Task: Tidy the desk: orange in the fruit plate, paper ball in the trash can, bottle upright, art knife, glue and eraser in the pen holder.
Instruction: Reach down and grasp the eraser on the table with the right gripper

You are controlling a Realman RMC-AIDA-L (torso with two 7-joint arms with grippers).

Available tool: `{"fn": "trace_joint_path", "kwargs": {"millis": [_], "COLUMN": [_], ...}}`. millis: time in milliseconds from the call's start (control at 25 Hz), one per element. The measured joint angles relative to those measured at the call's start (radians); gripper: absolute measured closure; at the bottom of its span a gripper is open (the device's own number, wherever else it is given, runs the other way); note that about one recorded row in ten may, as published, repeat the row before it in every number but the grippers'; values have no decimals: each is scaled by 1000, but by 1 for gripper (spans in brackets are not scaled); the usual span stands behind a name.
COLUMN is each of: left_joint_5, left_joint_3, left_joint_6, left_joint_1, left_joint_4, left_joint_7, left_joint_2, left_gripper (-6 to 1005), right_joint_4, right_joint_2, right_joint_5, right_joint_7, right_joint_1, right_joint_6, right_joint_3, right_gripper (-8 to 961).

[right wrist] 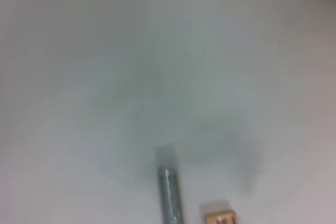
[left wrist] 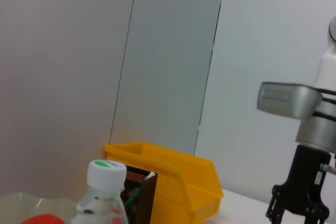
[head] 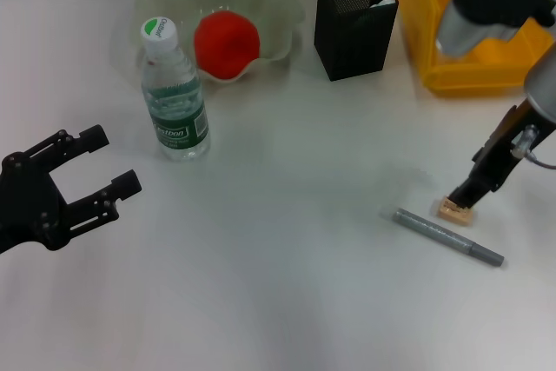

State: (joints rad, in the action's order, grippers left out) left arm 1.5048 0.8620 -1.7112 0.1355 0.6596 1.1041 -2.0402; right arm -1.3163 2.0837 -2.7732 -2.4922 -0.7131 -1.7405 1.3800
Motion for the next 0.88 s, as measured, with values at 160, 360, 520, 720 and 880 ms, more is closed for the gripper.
{"fn": "trace_joint_path", "kwargs": {"millis": [160,360,520,720,880], "left_joint_5": [0,0,0,0,0], "left_joint_3": [0,0,0,0,0], "left_joint_6": [-1,-1,-1,-2,-2], "left_joint_1": [0,-1,0,0,2], "left_joint_4": [0,0,0,0,0], "left_joint_7": [3,5,5,-1,-1], "left_joint_2": [0,-1,-2,-3,-3], "left_gripper": [214,214,214,214,214], "right_joint_4": [34,55,105,144,148], "right_joint_2": [1,1,1,1,2], "right_joint_5": [-28,-30,-31,-31,-29], "right_joint_7": [0,4,5,2,-1], "right_joint_1": [-4,-7,-15,-23,-20], "right_joint_6": [23,58,106,132,142], "right_joint_3": [54,116,149,166,176], "right_gripper": [301,193,197,208,217]}}
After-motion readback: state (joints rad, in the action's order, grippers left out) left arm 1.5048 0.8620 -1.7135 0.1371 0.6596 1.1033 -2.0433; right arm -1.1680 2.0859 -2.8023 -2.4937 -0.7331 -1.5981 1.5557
